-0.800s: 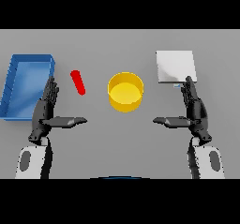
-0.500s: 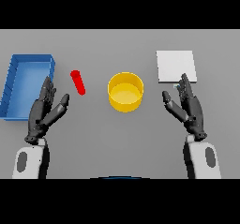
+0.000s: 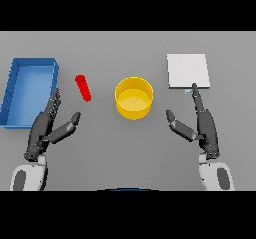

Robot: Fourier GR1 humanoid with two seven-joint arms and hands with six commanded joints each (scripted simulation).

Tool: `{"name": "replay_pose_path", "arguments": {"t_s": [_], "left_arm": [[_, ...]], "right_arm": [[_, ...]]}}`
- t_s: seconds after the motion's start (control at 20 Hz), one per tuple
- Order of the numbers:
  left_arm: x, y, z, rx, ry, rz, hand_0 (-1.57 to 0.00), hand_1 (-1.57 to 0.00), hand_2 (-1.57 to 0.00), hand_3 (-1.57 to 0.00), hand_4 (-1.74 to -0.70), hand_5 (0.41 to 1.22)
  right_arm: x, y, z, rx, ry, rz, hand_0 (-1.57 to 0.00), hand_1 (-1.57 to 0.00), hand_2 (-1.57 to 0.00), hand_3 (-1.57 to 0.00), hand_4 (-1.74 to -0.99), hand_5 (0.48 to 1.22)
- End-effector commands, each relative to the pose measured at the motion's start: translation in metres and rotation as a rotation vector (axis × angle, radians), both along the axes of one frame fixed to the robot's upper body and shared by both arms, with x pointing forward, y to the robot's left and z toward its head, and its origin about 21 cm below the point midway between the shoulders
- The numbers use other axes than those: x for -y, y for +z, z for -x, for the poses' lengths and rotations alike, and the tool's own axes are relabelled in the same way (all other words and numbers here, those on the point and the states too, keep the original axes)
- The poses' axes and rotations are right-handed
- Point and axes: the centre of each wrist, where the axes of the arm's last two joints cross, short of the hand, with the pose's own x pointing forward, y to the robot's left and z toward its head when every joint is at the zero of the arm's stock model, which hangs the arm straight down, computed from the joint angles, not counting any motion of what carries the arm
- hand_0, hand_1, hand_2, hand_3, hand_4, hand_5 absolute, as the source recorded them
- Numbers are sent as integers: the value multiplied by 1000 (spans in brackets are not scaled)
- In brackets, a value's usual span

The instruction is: Pick up the red beaker and tilt it to pour out 1 green nut into yellow bowl. Pick up the yellow bowl and place it on the metallic measuring scale.

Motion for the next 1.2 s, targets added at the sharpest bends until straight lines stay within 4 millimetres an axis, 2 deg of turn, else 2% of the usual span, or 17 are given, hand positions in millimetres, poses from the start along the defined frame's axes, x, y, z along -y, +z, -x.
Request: {"name": "replay_pose_path", "arguments": {"t_s": [0.0, 0.25, 0.45, 0.65, 0.95, 1.15], "left_arm": [[4, -4, -5, -4, -4, -6, 1, 1, 1, 1, -1163, 604], [16, -18, -38, -12, -14, -37, 1, 1, 1, 1, -1222, 626], [19, -29, -58, -19, -22, -52, 1, 1, 1, 1, -1248, 650], [20, -30, -81, -12, -25, -58, 1, 1, 1, 1, -1271, 677], [29, -30, -108, -34, -33, -77, 1, 1, 1, 1, -1298, 691], [36, -30, -119, -44, -38, -82, 1, 1, 1, 1, -1289, 683]], "right_arm": [[0, 4, -1, 6, 7, -18, 1, 1, 1, 1, -1212, 607], [4, -3, 4, 8, 22, -11, 1, 1, 1, 1, -1256, 631], [6, -1, -1, 11, 24, -34, 1, 1, 1, 1, -1280, 634], [1, 0, -2, 19, 29, -21, 1, 1, 1, 1, -1268, 635], [8, -2, 1, 19, 20, -23, 1, 1, 1, 1, -1272, 644], [8, -2, -3, 4, 14, -39, 1, 1, 1, 1, -1269, 642]]}}
